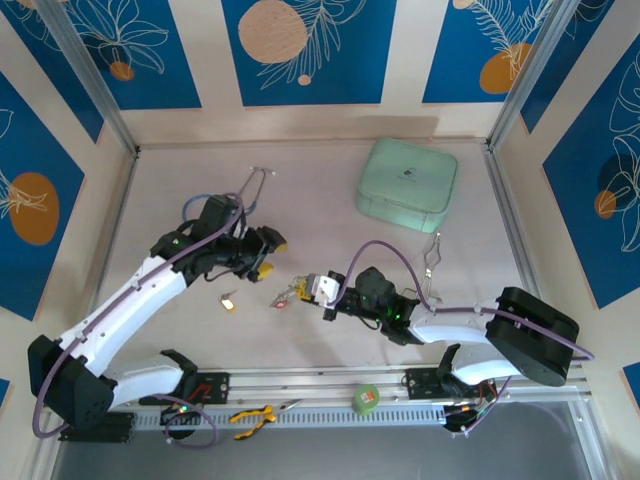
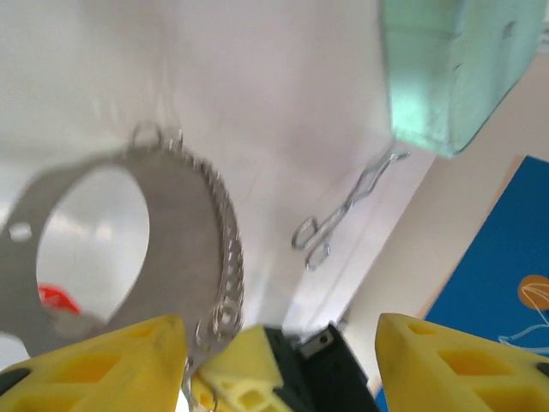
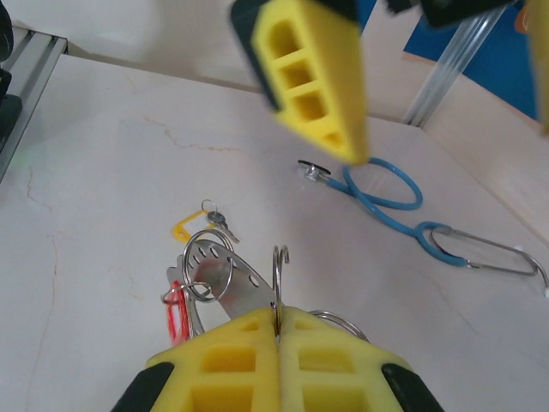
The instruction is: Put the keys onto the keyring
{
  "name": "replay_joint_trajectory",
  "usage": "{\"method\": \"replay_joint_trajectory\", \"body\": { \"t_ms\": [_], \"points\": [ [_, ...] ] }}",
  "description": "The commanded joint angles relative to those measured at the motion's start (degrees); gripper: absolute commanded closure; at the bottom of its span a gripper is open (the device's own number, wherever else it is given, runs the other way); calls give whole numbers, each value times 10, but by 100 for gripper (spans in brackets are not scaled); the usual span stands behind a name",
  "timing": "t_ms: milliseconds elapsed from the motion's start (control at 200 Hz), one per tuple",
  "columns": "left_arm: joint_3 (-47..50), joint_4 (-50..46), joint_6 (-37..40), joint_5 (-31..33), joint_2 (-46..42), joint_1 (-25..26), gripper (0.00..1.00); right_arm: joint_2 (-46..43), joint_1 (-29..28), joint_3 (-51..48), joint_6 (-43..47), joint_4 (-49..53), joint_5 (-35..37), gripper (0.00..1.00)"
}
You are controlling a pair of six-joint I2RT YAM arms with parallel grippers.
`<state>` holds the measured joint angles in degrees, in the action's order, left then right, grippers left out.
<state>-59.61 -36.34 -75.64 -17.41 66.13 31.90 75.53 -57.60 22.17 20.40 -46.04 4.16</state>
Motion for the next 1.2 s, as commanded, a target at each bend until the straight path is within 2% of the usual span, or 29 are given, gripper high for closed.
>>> {"method": "replay_joint_trajectory", "body": {
  "t_ms": [0, 65, 140, 240, 345, 475, 530, 620, 760, 1035, 1195],
  "points": [
    [-25, 28, 192, 95, -10, -7, 40, -20, 6, 24, -14, 34, -14, 100],
    [-32, 55, 299, 114, -13, -7, 42, -28, 10, 27, -17, 52, -20, 100],
    [-33, 78, 461, 125, -24, -6, 47, -37, 20, 32, -25, 68, -36, 100],
    [9, 125, 681, 103, -59, -4, 55, -47, 36, 38, -28, 101, -60, 100],
    [97, 194, 883, 30, -117, -1, 63, -60, 54, 47, -23, 142, -87, 100],
    [183, 230, 1081, -88, -161, 1, 65, -74, 65, 64, 9, 203, -111, 100],
    [203, 231, 1143, -116, -160, 5, 65, -78, 68, 71, 27, 228, -121, 100],
    [218, 246, 1188, -136, -140, 13, 66, -83, 74, 84, 55, 266, -135, 100],
    [242, 311, 1199, -173, -114, 25, 68, -84, 79, 107, 84, 308, -149, 100],
    [246, 296, 1239, -217, -74, 40, 69, -80, 83, 131, 103, 348, -155, 100],
    [249, 318, 1235, -213, -61, 44, 79, -77, 83, 138, 99, 353, -164, 100]
  ]
}}
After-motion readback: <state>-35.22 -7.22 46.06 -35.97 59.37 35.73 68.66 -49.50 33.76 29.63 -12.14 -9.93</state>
